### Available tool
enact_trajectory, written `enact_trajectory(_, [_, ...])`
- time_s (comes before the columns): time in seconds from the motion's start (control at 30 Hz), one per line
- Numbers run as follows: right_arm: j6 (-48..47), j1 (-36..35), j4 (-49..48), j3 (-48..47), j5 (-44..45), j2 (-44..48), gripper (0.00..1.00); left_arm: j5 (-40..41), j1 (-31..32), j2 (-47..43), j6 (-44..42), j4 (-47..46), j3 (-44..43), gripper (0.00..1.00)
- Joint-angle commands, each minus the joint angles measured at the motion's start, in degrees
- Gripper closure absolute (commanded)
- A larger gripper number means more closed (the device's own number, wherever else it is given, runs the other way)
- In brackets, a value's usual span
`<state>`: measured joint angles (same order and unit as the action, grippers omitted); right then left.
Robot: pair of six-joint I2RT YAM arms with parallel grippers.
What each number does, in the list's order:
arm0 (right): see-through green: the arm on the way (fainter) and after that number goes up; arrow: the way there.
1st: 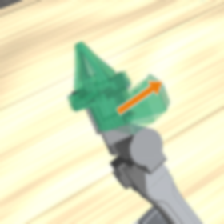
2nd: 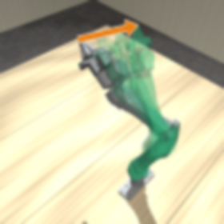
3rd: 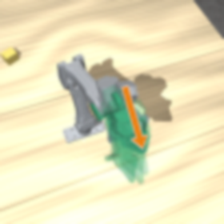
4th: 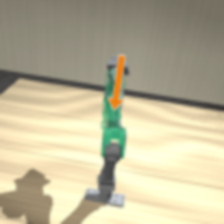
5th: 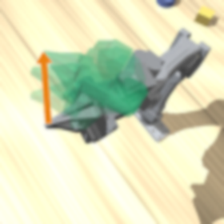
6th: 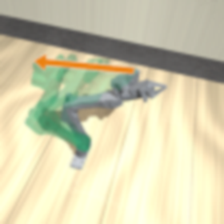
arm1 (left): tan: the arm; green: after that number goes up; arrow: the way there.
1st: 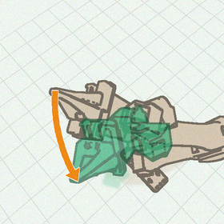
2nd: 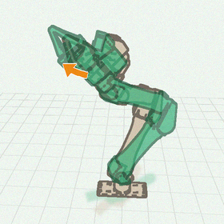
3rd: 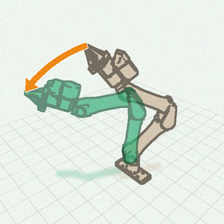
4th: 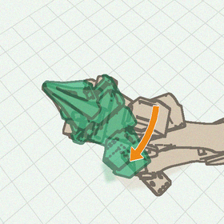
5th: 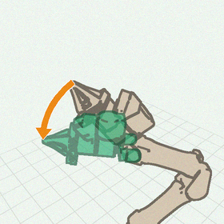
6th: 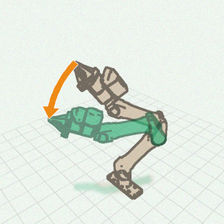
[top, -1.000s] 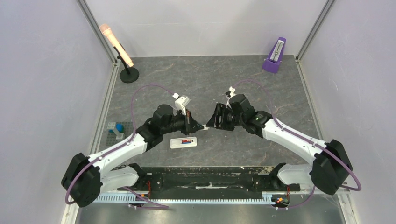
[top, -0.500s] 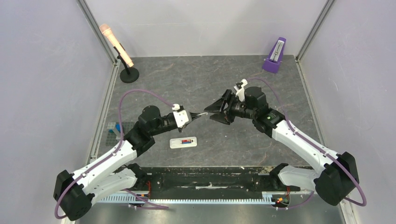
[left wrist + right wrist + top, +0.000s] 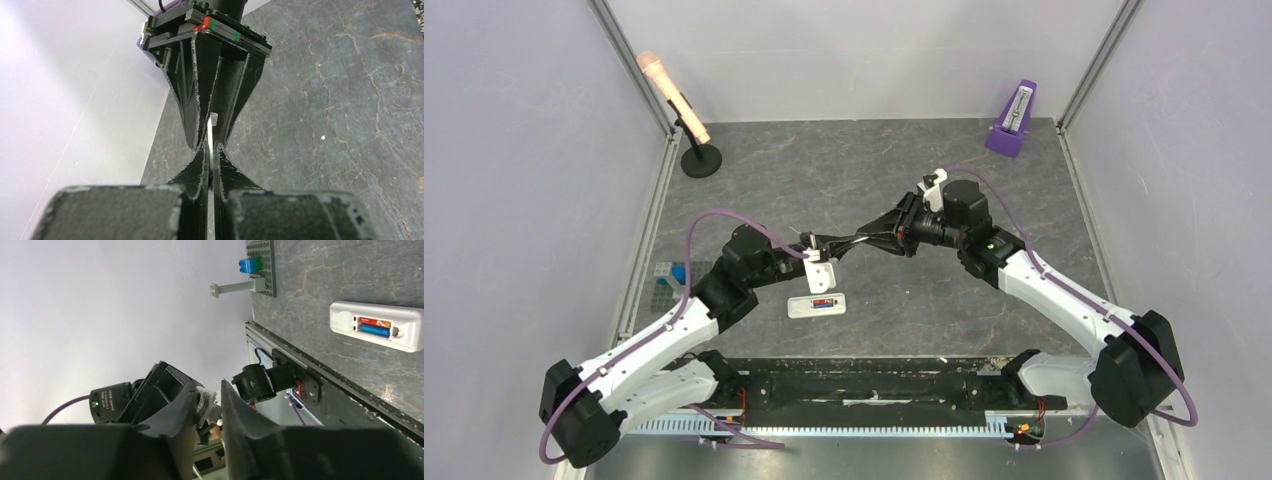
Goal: Load the batteries into the remote control
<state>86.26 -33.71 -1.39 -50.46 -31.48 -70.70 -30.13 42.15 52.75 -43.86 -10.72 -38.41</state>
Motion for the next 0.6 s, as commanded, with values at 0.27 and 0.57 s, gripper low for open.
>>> enact_trajectory(0.27, [10.45, 0.06, -11.6, 4.31, 0.75, 1.69, 1.0, 4.94, 0.3, 0.75, 10.37, -3.96, -2.46, 0.53])
enact_trajectory(0.57, [10.23, 0.15, -21.43, 9.57, 5.7, 2.77, 1.0, 17.32, 0.25, -2.68, 52.68, -3.62, -0.49, 0.22])
